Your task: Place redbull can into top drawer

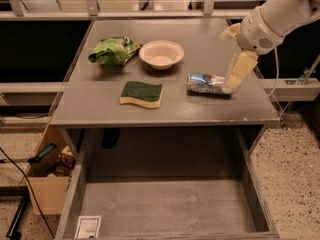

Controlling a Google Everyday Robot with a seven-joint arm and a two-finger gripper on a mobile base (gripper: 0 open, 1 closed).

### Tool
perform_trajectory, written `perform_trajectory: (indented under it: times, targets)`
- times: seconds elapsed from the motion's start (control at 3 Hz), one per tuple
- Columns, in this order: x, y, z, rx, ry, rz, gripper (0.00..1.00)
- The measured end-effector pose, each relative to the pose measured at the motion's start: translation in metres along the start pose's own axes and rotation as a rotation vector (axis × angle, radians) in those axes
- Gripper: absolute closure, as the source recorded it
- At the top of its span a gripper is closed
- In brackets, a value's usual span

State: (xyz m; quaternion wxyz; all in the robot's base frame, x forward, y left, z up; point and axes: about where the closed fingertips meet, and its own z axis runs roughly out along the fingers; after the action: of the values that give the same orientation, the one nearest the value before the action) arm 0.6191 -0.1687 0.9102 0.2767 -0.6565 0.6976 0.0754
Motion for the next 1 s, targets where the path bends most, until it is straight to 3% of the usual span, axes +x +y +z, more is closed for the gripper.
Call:
perform_trajectory:
  times: [0.33,1.0]
  targets:
    - [0.001,-0.009,0.015,-0.014,0.03,-0.013,0.0]
    - [0.012,0.006,0.04,-0.053,0.077,0.001,0.0]
